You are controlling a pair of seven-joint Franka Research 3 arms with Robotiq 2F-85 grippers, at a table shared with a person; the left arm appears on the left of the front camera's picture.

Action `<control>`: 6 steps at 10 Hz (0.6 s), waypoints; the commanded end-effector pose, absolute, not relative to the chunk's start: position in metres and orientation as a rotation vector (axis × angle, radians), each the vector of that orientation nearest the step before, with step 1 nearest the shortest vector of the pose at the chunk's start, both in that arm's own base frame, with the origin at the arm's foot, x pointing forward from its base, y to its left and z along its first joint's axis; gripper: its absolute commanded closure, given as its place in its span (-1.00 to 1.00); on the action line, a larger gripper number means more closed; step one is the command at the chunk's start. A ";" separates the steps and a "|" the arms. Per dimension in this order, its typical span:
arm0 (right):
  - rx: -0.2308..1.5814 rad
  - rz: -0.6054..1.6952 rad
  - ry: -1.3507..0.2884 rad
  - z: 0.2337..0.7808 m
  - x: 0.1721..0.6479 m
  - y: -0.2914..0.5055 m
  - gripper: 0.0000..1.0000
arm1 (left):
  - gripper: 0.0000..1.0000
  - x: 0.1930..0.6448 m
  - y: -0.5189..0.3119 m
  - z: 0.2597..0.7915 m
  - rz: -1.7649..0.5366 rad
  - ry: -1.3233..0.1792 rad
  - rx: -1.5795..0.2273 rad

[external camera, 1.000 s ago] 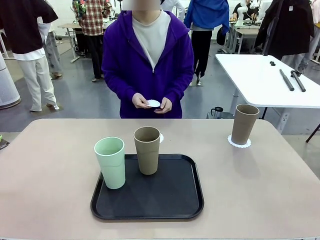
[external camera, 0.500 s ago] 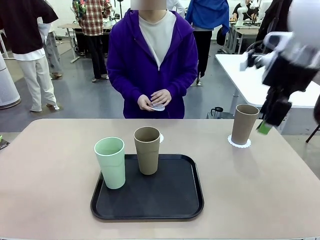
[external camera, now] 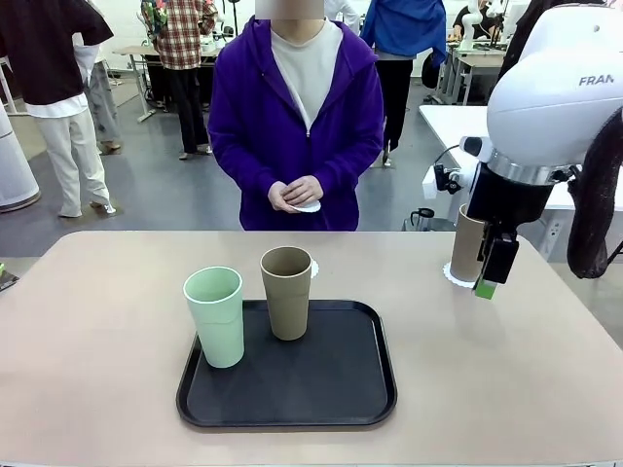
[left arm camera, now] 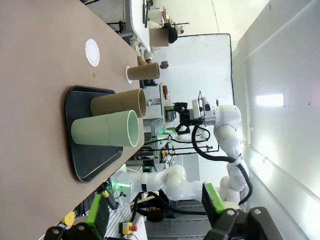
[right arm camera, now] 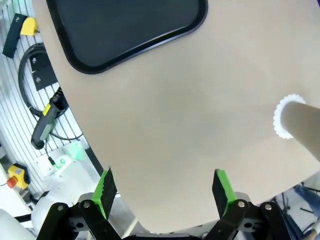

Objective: Place coasters on the table and set cups on them.
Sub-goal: Take one Reusable plastic cup from the Flat Tray and place it on a coaster set by the human.

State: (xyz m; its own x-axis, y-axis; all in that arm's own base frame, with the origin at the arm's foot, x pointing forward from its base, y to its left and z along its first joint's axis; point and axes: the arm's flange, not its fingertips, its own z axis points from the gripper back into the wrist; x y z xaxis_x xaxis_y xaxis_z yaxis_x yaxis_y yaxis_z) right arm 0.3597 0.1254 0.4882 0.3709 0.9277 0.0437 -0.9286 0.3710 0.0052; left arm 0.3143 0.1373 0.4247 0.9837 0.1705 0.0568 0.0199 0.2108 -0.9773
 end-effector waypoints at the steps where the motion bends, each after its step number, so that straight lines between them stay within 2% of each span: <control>1: -0.004 1.185 -0.055 0.502 0.350 0.125 -1.00 | -1.00 0.315 0.137 0.426 0.104 -0.177 -1.366; 4: 0.020 1.199 -0.068 0.502 0.353 0.125 -1.00 | -1.00 0.315 0.137 0.426 0.104 -0.177 -1.366; 5: 0.418 1.382 -0.323 0.494 0.364 0.100 -1.00 | -1.00 0.315 0.137 0.426 0.104 -0.177 -1.366; 6: 0.580 1.434 -0.465 0.476 0.373 0.093 -1.00 | -1.00 0.315 0.137 0.426 0.104 -0.177 -1.366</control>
State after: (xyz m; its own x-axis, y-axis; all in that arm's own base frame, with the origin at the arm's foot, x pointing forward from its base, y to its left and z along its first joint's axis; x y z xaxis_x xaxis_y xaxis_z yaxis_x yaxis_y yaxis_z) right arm 0.3655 0.1054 0.5007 0.2378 0.9084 0.3439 -0.9686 0.2480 0.0146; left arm 0.3142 0.1374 0.4247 0.9837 0.1708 0.0570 0.0200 0.2107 -0.9773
